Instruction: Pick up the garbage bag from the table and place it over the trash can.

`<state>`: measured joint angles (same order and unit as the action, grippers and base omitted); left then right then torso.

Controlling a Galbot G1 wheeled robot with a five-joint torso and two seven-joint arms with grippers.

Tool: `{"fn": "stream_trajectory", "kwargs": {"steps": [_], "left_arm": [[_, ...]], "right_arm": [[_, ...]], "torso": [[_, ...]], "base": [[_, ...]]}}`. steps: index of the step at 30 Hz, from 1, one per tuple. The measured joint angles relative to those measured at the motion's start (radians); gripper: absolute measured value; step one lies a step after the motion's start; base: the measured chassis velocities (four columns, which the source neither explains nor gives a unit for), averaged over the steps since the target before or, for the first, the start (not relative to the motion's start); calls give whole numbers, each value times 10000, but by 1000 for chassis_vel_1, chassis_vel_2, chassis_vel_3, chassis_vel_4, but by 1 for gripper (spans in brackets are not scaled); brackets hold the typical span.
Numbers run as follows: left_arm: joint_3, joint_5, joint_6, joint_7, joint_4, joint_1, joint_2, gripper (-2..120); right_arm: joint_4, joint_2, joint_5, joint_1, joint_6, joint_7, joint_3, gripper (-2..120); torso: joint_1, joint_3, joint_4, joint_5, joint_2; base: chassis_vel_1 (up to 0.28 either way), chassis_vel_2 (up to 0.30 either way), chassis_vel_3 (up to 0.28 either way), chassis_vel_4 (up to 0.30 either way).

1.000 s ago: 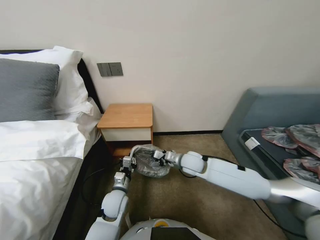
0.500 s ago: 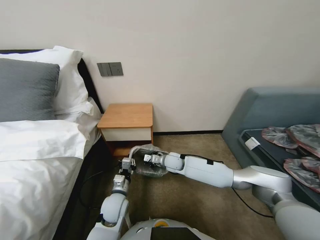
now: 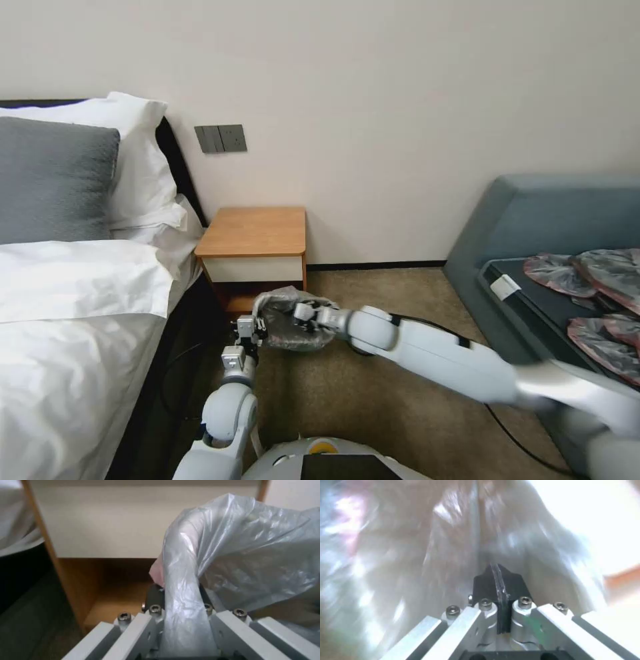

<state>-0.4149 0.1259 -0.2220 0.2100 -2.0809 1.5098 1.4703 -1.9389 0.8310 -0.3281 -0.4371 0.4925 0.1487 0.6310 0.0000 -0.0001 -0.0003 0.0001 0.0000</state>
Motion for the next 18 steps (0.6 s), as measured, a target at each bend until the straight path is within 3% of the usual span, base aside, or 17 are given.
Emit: {"fn": "stream_trajectory", "kwargs": {"steps": [4, 5, 8, 11, 13, 14, 17, 18], "left_arm": [[6, 1069, -604, 282, -258, 83, -50, 3], [6, 1069, -604, 282, -258, 83, -50, 3], [-25, 2412, -1488, 534, -653, 164, -93, 3], [-87, 2694, -1743, 618, -734, 221, -54, 3], [-146, 3057, -2314, 644, -645, 97, -139, 3], [-146, 3057, -2314, 644, -645, 97, -139, 3], [-116, 3667, -3047, 505, -494, -40, -372, 3], [-116, 3667, -3047, 505, -494, -40, -372, 3]], "right_arm": [[-914, -1152, -73, -1901, -681, -292, -2075, 0], [-914, -1152, -73, -1901, -681, -292, -2075, 0], [-1714, -1477, -176, -3078, -1021, -843, -3442, 3], [-2017, -1389, -212, -3476, -1082, -1049, -3921, 10], [-2507, -936, -218, -4858, -1219, -1337, -5405, 22], [-2507, -936, -218, -4858, -1219, -1337, -5405, 22], [-2586, -65, -288, -6452, -1813, -1781, -7299, 37], [-2586, -65, -288, -6452, -1813, -1781, -7299, 37]], "torso": [[0, 0, 1, 1, 0], [0, 0, 1, 1, 0], [0, -1, -7, -3, 0], [0, -1, 12, 0, 0], [-1, 0, 10, 1, 0], [-1, 0, 10, 1, 0], [0, 0, -2, -1, 0], [0, 0, -2, -1, 0]], "base": [[0, 0, 0, 0], [0, 0, 0, 0], [0, 0, 0, 0], [0, 0, 0, 0], [0, 0, 0, 0], [0, 0, 0, 0], [0, 0, 0, 0], [0, 0, 0, 0]]}}
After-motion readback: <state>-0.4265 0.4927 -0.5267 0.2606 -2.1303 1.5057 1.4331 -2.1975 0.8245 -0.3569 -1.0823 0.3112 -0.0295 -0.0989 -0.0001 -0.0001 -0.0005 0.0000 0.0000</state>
